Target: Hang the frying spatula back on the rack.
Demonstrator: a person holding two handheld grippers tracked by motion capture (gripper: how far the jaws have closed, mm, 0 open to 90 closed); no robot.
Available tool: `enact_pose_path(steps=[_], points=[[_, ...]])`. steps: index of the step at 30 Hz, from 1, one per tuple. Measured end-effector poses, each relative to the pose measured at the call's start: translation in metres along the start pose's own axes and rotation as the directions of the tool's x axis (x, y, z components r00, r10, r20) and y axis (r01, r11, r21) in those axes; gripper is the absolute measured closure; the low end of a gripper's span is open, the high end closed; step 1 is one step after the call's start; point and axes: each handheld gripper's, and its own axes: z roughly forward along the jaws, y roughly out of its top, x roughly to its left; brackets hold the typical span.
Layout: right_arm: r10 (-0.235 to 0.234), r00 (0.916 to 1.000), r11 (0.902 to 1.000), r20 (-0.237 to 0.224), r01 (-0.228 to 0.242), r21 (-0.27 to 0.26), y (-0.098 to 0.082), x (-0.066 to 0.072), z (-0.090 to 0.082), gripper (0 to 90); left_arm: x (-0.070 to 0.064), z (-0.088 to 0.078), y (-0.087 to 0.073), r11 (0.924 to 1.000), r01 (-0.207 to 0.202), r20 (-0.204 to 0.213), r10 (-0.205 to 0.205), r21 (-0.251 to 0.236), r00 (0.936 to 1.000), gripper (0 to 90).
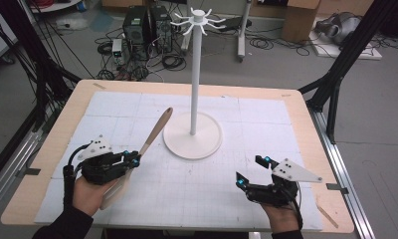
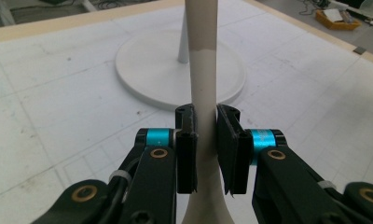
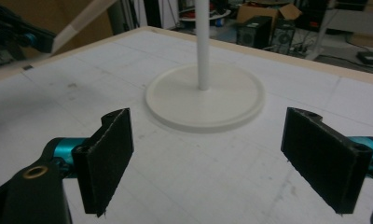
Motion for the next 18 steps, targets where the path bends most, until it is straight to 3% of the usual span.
enact_pose_path(steps=[7,13,18], points=[[-0.02,0.9978,0.9998,-0.064,0.019,-0.006,0.015,0.019,0.019,15.6,-0.024,-0.003,0.011,0.9946,-0.059,0.034,0.063,-0.085,0.9975,77.7],[-0.039,0.9936,0.999,-0.106,0.037,-0.024,0.036,0.031,0.038,15.5,-0.045,0.004,0.016,0.984,-0.11,0.077,0.121,-0.14,0.9896,77.7],[-0.021,0.9875,0.9988,-0.156,0.013,-0.047,0.052,0.038,0.051,19.4,-0.054,0.007,0.016,0.9762,-0.135,0.095,0.152,-0.17,0.9838,77.7]])
